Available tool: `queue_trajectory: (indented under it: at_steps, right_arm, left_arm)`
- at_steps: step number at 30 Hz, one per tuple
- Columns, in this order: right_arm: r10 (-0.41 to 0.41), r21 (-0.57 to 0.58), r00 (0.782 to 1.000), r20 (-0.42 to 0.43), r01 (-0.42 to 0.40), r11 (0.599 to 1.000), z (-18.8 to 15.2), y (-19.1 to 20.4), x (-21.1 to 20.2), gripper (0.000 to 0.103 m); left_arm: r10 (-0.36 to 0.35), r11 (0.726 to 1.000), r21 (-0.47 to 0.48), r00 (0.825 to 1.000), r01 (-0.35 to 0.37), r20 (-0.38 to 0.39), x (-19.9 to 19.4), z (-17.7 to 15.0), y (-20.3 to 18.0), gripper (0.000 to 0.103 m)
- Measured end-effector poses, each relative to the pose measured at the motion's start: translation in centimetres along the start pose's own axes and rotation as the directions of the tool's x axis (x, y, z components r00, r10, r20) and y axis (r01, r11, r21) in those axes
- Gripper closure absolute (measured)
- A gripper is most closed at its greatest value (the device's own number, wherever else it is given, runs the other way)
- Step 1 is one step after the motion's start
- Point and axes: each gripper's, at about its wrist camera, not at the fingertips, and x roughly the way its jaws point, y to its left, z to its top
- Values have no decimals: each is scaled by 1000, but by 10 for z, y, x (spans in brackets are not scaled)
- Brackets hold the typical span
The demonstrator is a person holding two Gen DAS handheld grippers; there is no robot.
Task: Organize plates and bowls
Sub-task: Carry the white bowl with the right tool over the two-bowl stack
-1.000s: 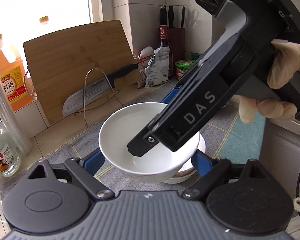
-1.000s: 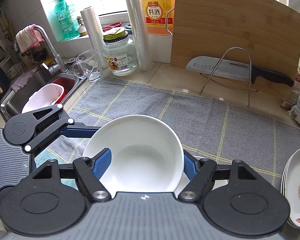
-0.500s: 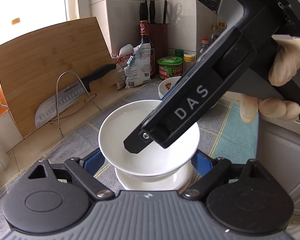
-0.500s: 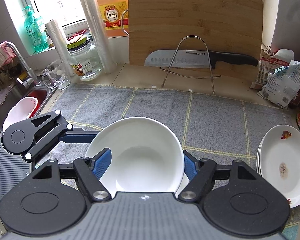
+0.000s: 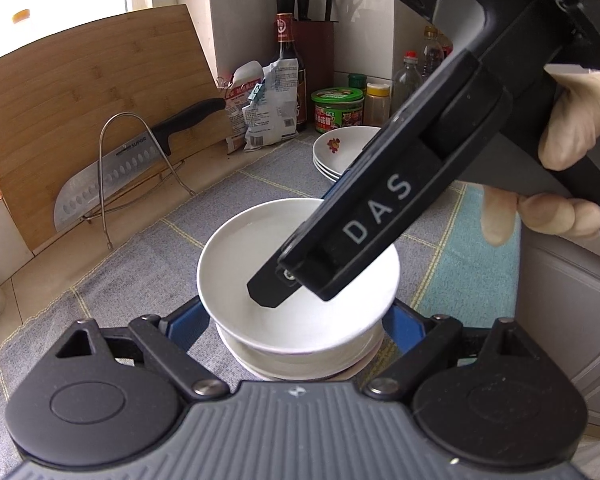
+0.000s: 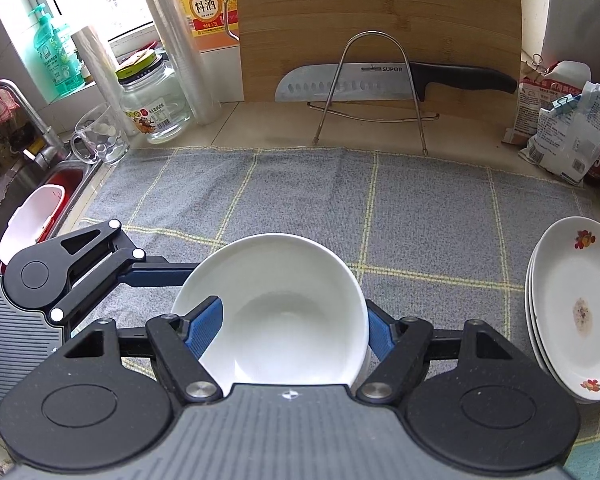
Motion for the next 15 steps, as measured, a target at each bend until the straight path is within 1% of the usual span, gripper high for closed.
queue_trajectory:
  at_steps: [15]
  right_arm:
    - [1, -3, 1000, -16, -1, 1000, 0, -2, 8, 24]
  left_arm:
    - [1, 1000, -5, 1000, -1, -15, 6, -3, 0, 11]
